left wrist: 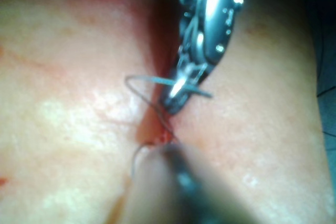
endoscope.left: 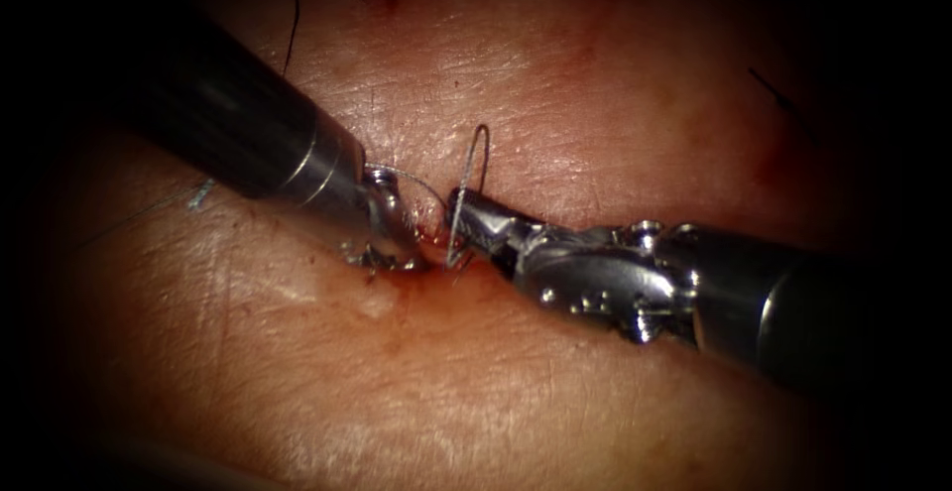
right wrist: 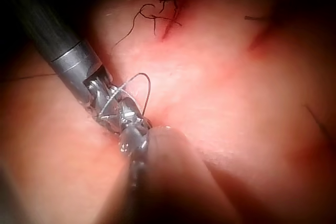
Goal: Wound Closure
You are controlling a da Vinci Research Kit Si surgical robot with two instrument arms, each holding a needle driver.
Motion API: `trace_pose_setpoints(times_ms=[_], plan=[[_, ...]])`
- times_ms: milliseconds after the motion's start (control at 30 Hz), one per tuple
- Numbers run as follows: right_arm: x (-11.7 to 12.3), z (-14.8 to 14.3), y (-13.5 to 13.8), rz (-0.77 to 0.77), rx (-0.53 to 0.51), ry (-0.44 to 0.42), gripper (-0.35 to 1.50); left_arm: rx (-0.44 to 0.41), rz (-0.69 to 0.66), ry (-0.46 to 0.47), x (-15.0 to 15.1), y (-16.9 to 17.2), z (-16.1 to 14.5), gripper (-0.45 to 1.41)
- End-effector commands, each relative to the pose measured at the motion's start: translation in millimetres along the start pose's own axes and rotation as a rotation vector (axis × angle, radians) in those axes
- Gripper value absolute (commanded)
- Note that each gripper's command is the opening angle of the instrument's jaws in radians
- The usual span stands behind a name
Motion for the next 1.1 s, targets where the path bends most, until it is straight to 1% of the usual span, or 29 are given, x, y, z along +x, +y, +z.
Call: trace_pose_setpoints(times_ms=[33, 133, 200, 400, 500, 700, 800, 867, 1033, 1100], plan=[[0.6, 0.2, -0.7, 0.093, -0.023, -0.067, -0.35, -0.002, 0.000, -0.002, -0.1, 0.5, 1.2, 0.07], [0.9, 0.3, -0.9, 0.124, -0.059, -0.109, -0.35, -0.004, -0.002, -0.002, 0.1, 0.7, 1.7, 0.05], [0.8, 0.6, -0.8, 0.128, -0.076, -0.104, -0.35, -0.001, -0.002, -0.002, 0.1, 0.9, 2.0, 0.02], [0.1, 1.5, 0.3, 0.165, -0.104, -0.123, -0.35, -0.006, 0.000, -0.001, -0.1, 1.0, 2.1, 0.02], [0.3, 1.5, 1.1, 0.176, -0.108, -0.124, -0.35, -0.006, 0.002, -0.001, -0.3, 1.0, 2.0, 0.02], [0.8, 2.1, 1.3, 0.178, -0.113, -0.116, -0.35, -0.007, 0.000, -0.001, -0.7, 1.0, 2.0, 0.02], [0.9, 2.3, 0.8, 0.174, -0.115, -0.114, -0.35, -0.007, -0.005, -0.001, -0.7, 1.0, 2.0, 0.02], [1.0, 3.0, -0.2, 0.168, -0.124, -0.116, -0.35, -0.007, -0.011, -0.001, -0.8, 1.0, 2.0, 0.02], [1.3, 4.5, -1.2, 0.144, -0.146, -0.115, -0.35, -0.006, -0.017, 0.000, -0.8, 1.0, 2.0, 0.04], [1.4, 4.9, -2.4, 0.107, -0.146, -0.114, -0.35, -0.007, -0.022, 0.000, -0.8, 1.0, 2.0, 0.05]])
